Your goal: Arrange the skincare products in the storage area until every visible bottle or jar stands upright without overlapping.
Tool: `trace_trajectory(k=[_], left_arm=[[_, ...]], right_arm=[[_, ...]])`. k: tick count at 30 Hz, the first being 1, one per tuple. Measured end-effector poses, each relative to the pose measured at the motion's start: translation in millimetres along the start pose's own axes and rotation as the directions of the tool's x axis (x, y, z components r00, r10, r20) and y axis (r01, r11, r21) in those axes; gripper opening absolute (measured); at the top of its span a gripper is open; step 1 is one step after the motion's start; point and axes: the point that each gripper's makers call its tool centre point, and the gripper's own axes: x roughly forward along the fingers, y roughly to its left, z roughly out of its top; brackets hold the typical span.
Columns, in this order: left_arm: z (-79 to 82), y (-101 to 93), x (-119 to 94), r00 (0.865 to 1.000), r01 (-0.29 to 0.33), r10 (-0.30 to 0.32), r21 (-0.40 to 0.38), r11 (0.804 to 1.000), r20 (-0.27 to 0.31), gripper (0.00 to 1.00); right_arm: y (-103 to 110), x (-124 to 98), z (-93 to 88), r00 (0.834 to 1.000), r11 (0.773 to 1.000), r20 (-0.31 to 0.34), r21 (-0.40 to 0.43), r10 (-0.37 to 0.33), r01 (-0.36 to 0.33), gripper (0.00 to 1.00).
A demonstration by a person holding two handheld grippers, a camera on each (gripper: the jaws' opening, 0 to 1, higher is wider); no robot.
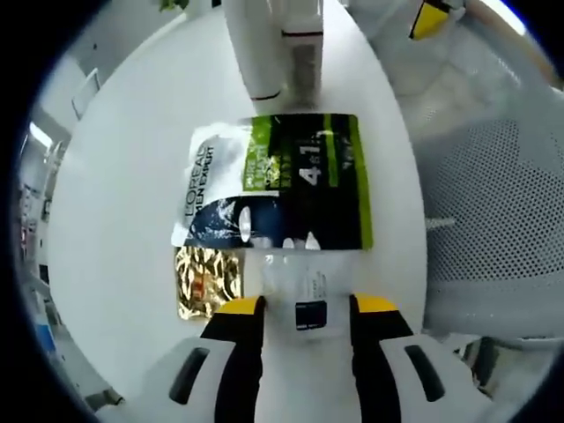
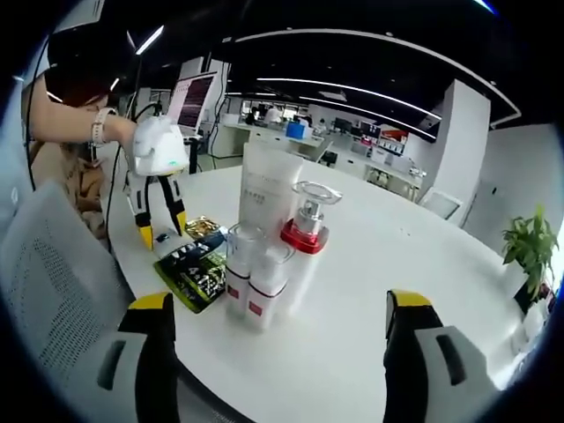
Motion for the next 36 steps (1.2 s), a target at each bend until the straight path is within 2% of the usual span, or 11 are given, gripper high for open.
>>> trace_trajectory(k=[19,36], left_arm=[[3.4,1.6,0.8,0.999,0.010,-0.009,-0.010,1.000,0.051,0.39],[5.6,0.5,1.7,0.998,0.014,-0.014,0.006,1.000,0.058,0.37]], right_arm=[[-0.7,0.6,-2.9,1.000,1.000,-0.013,-0.010,-0.001,0.000,0.99],[1.7,1.4,-4.7,1.000,1.000,-0.023,-0.021,0.007,-0.008,0.99]])
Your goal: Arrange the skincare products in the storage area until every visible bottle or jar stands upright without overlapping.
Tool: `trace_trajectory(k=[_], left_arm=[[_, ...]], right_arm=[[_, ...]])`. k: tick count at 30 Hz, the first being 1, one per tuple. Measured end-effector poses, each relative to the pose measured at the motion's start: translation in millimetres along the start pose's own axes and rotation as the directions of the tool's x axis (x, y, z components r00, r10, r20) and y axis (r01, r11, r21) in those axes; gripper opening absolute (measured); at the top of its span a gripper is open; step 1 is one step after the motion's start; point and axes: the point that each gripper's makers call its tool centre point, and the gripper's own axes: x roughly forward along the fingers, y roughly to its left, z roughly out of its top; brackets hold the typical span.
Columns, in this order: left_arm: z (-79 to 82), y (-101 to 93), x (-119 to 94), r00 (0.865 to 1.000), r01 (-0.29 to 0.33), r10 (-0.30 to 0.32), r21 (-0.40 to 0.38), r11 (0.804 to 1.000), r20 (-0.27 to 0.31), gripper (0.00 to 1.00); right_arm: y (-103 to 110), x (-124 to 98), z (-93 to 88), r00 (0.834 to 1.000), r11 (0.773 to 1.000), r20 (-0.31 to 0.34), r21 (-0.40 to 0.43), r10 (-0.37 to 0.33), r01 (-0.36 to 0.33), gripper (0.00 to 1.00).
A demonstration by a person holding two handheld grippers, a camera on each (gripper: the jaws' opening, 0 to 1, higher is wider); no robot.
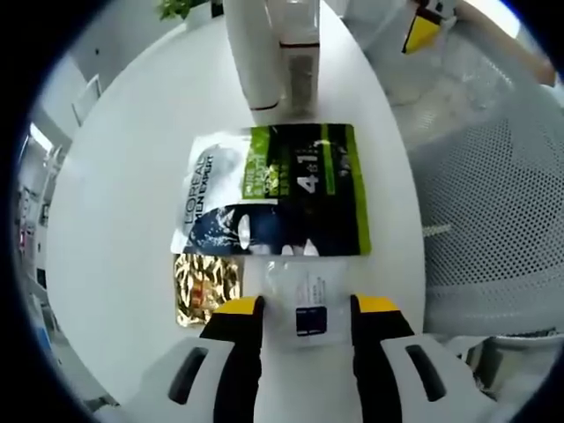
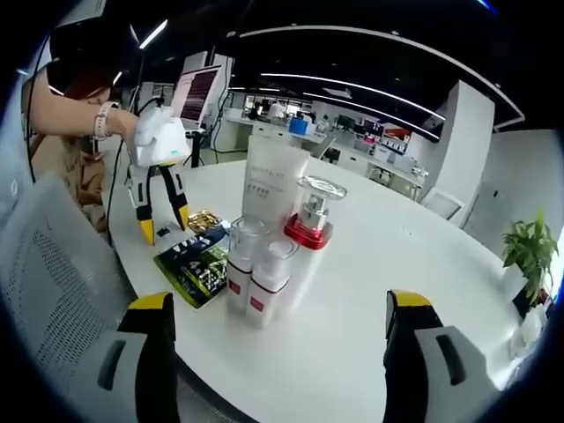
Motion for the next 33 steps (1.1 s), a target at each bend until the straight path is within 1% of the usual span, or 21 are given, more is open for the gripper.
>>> trace_trajectory(k=[5,8,12,17,22,25,27,29,31,33], left_arm=[[1.9,-0.1,1,1.000,0.000,0.000,0.020,1.000,0.007,0.36],[2.4,-0.9,1,1.000,0.004,-0.005,0.017,1.000,0.007,0.37],[3.1,2.5,0,1.000,-0.021,0.020,0.024,1.000,0.006,0.43],[1.7,-0.4,-1,1.000,-0.018,0.018,0.034,0.999,-0.005,0.43],[2.1,-1.4,-6,1.000,-0.027,0.027,0.018,0.999,0.009,0.47],[2.8,0.2,-11,0.999,-0.045,0.045,0.010,0.999,0.018,0.48],[5.0,1.2,-16,0.998,-0.060,0.061,-0.012,0.998,0.035,0.49],[8.8,1.5,-21,0.995,-0.077,0.079,-0.040,0.996,0.067,0.50],[13.1,0.6,-26,0.990,-0.088,0.095,-0.072,0.994,0.106,0.52],[18.0,1.0,-34,0.982,-0.104,0.120,-0.111,0.988,0.146,0.55]], right_arm=[[1,0,-0.1,1.000,1.000,-0.002,-0.003,0.004,-0.004,0.99],[2,0,0.1,1.000,1.000,-0.001,-0.004,0.006,-0.006,0.99],[2,0,0.2,1.000,1.000,-0.001,-0.003,0.007,-0.007,0.99],[2,0,0.1,1.000,1.000,-0.001,-0.005,0.008,-0.008,0.99],[1,0,0.4,1.000,1.000,0.002,-0.003,0.006,-0.006,0.99],[2,0,0.6,1.000,1.000,0.002,-0.004,0.006,-0.006,0.99],[2,0,0.8,1.000,1.000,0.003,-0.005,0.007,-0.007,0.99],[2,0,1.2,1.000,1.000,0.004,-0.005,0.005,-0.005,0.99],[1,-1,2.0,1.000,1.000,0.009,-0.005,0.003,-0.003,0.99],[0,-1,3.8,1.000,1.000,0.018,-0.001,0.000,0.000,0.99]])
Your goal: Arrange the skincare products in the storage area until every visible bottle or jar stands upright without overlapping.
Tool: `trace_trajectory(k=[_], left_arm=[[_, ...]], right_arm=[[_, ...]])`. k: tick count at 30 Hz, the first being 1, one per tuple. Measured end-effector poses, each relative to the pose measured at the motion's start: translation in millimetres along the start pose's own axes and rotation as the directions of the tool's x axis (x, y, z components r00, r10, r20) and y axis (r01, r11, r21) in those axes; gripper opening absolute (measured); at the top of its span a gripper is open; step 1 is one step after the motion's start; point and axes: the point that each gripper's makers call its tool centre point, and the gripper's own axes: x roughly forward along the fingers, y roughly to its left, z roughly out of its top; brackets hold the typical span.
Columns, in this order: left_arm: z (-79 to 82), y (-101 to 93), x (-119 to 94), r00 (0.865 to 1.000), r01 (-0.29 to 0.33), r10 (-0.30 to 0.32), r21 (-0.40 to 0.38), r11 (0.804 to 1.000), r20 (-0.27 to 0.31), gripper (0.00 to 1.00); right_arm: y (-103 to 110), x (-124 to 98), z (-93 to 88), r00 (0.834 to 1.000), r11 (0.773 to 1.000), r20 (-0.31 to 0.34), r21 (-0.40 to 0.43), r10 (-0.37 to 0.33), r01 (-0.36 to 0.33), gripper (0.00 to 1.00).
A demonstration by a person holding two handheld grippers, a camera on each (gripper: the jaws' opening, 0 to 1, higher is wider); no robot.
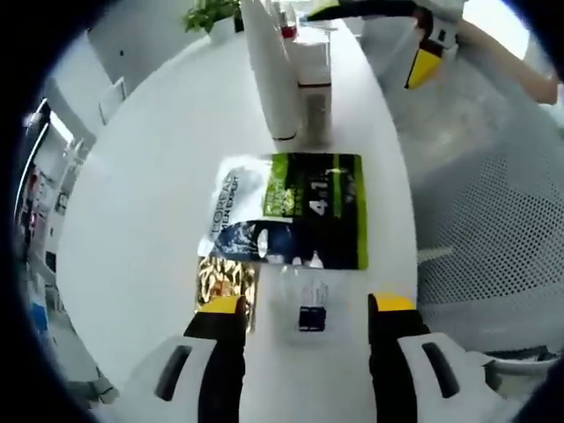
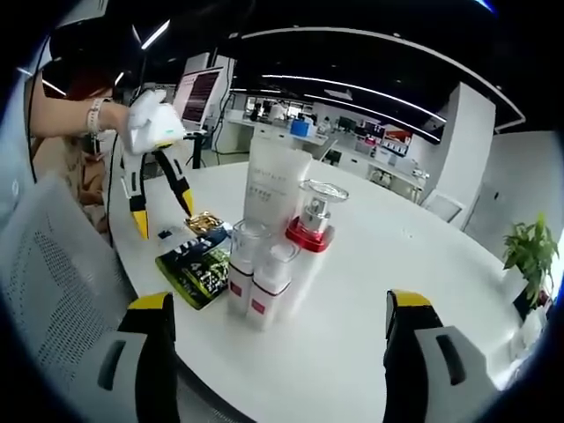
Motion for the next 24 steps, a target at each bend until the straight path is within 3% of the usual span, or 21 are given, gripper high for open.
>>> trace_trajectory(k=[7,20,24], left_arm=[[14.1,8.4,-27,0.991,-0.093,0.098,-0.064,0.994,0.089,0.61],[23.5,1.5,-55,0.967,-0.159,0.182,-0.136,0.978,0.178,0.68],[24.5,0.2,-63,0.952,-0.184,0.223,-0.190,0.964,0.211,0.71]], right_arm=[[-1,-3,7.5,0.999,1.000,0.042,0.030,0.000,-0.002,0.99],[1,-5,16.3,0.996,0.997,0.088,0.067,0.022,-0.028,0.99],[2,-7,21.7,0.995,0.997,0.097,0.072,0.035,-0.042,0.99]])
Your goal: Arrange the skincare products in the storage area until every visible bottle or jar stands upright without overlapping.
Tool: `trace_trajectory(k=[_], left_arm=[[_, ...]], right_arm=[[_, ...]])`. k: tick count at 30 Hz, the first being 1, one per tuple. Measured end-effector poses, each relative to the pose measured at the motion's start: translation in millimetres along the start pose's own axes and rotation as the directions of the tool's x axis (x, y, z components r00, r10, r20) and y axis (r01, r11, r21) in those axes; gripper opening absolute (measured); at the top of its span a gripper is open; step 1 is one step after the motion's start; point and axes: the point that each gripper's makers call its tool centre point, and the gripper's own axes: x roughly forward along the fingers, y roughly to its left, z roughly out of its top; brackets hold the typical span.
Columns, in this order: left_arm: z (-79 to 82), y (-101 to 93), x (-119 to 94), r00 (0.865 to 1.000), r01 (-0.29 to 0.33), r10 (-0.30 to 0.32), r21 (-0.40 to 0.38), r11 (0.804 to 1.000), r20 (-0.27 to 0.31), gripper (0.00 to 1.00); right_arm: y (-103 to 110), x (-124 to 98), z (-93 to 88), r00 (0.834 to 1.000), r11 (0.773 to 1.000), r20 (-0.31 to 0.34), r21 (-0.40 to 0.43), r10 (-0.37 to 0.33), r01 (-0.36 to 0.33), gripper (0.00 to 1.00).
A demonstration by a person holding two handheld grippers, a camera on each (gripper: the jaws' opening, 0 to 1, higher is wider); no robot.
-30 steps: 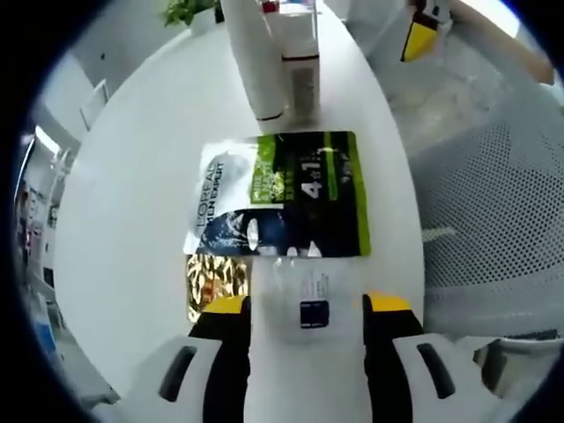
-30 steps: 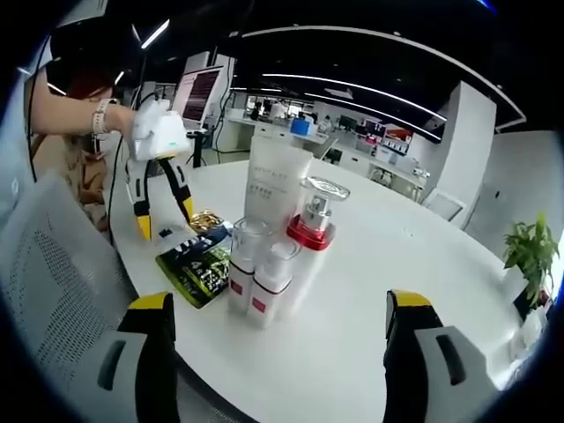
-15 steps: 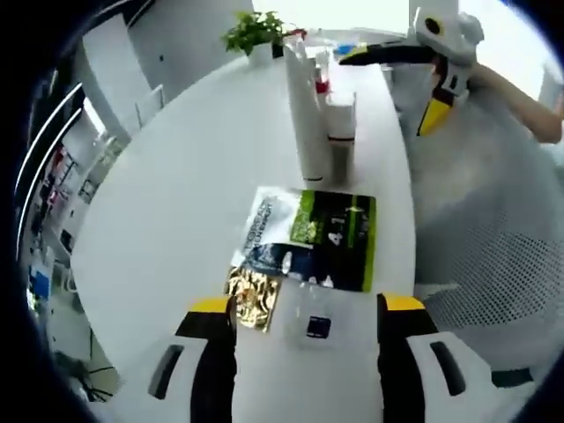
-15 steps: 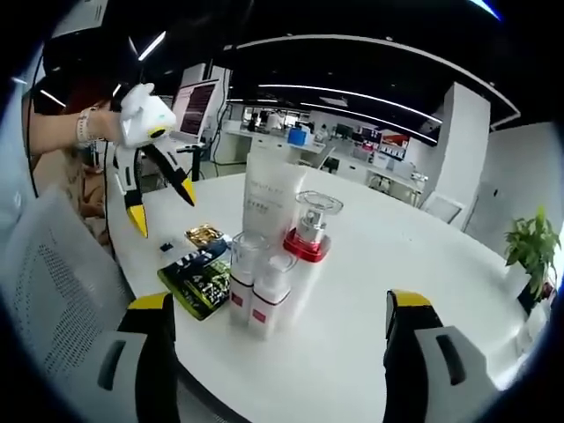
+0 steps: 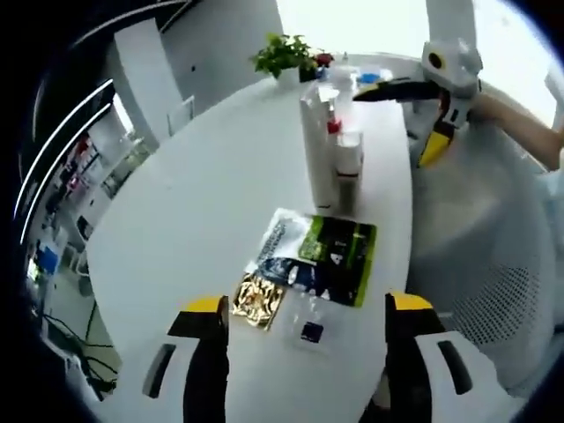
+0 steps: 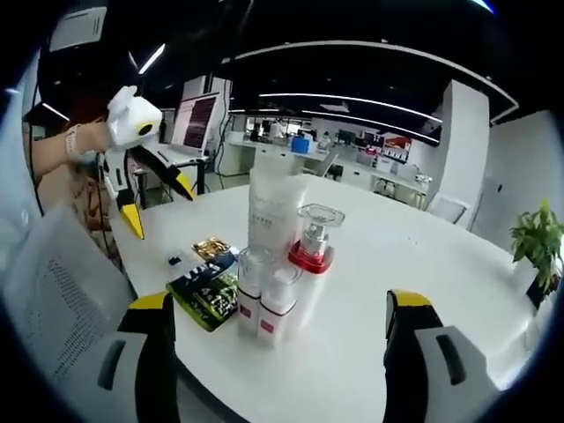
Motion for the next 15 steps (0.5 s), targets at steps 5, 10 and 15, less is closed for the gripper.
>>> trace_trajectory(k=[5,10,15], left_arm=[[3.5,-3.6,-12,0.998,-0.037,0.039,-0.040,0.999,0.051,0.71],[3.8,-7.1,-23,0.994,-0.072,0.077,-0.079,0.994,0.072,0.76],[6.7,-9.7,-36,0.988,-0.085,0.101,-0.132,0.988,0.119,0.78]], right_arm=[[-3,-4,11.7,1.000,0.999,-0.013,-0.033,-0.007,0.007,1.00],[-7,-6,32.0,1.000,1.000,0.025,0.002,-0.013,0.013,1.00],[-9,-10,37.9,0.999,0.999,0.002,0.022,-0.045,0.045,1.00]])
